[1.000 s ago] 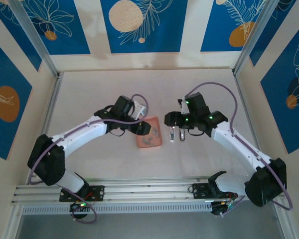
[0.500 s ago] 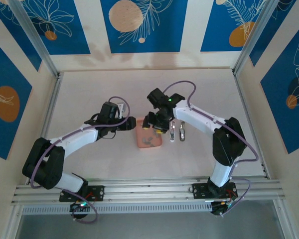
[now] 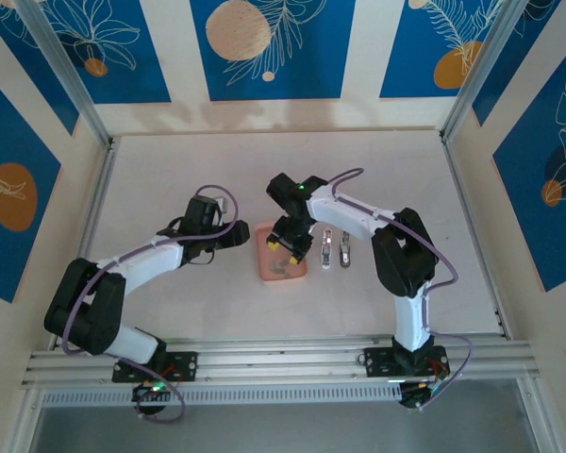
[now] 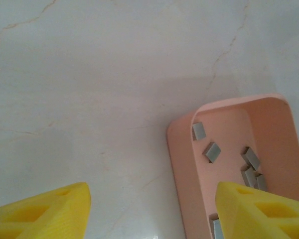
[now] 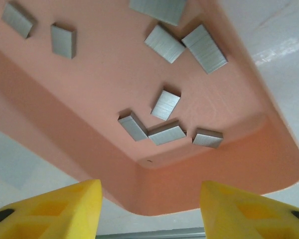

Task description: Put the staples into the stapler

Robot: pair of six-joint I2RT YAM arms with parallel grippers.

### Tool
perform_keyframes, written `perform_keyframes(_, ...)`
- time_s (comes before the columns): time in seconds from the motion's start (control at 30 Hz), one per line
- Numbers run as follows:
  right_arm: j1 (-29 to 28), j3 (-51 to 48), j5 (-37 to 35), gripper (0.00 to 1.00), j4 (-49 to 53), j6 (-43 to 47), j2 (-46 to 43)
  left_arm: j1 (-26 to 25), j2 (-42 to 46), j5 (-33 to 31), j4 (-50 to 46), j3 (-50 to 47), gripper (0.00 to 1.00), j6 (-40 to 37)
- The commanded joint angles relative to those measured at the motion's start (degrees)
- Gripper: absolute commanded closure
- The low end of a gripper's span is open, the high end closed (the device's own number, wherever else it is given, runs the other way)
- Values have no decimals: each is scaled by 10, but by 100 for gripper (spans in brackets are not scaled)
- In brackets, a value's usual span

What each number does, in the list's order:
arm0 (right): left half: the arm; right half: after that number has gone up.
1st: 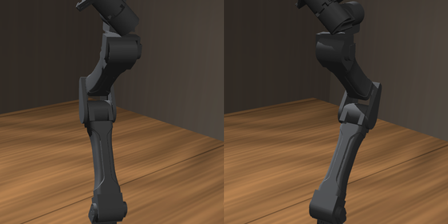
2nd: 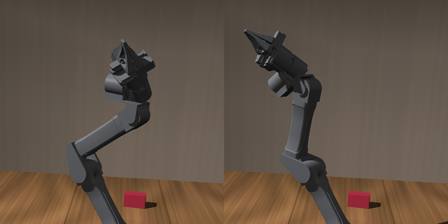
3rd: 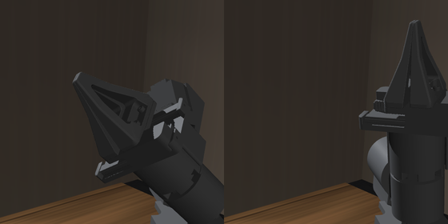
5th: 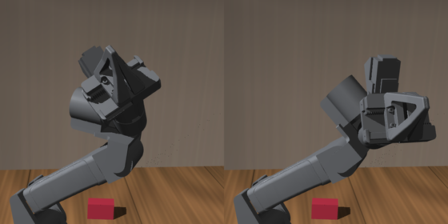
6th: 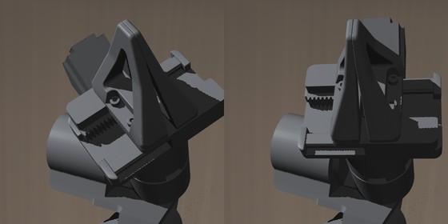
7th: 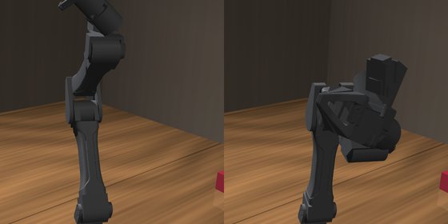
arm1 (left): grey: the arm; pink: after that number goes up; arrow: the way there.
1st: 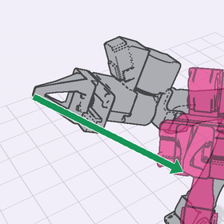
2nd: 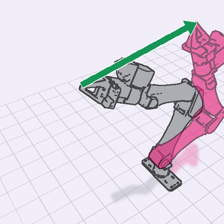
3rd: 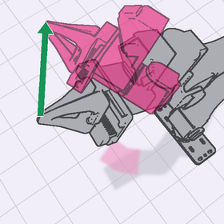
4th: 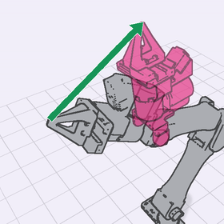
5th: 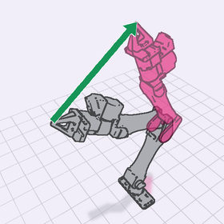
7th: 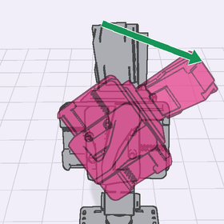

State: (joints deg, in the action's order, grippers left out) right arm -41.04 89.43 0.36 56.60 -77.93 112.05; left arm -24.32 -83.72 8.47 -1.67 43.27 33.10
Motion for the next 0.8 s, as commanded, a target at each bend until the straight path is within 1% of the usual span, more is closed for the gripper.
perform_keyframes(0.0, -4, 21, -30, 47, 39, -81, 13, 13, -8, -10, 12, -13, 33, 5)
perform_keyframes(0.1, -8, 15, -49, 50, 47, -133, 24, 14, -4, -22, 31, -27, 33, 8)
perform_keyframes(0.17, -10, 17, -55, 51, 51, -152, 33, 15, -1, -26, 33, -33, 33, 8)
perform_keyframes(0.33, -17, 35, -68, 52, 54, -164, 51, 15, 2, -25, 40, -46, 33, 14)
perform_keyframes(0.53, -19, 25, -81, 55, 41, -190, 54, 15, 3, -27, 48, -54, 33, 16)
perform_keyframes(0.77, -20, 1, -76, 57, -4, -208, 57, 16, -2, -30, 52, -57, 33, 15)
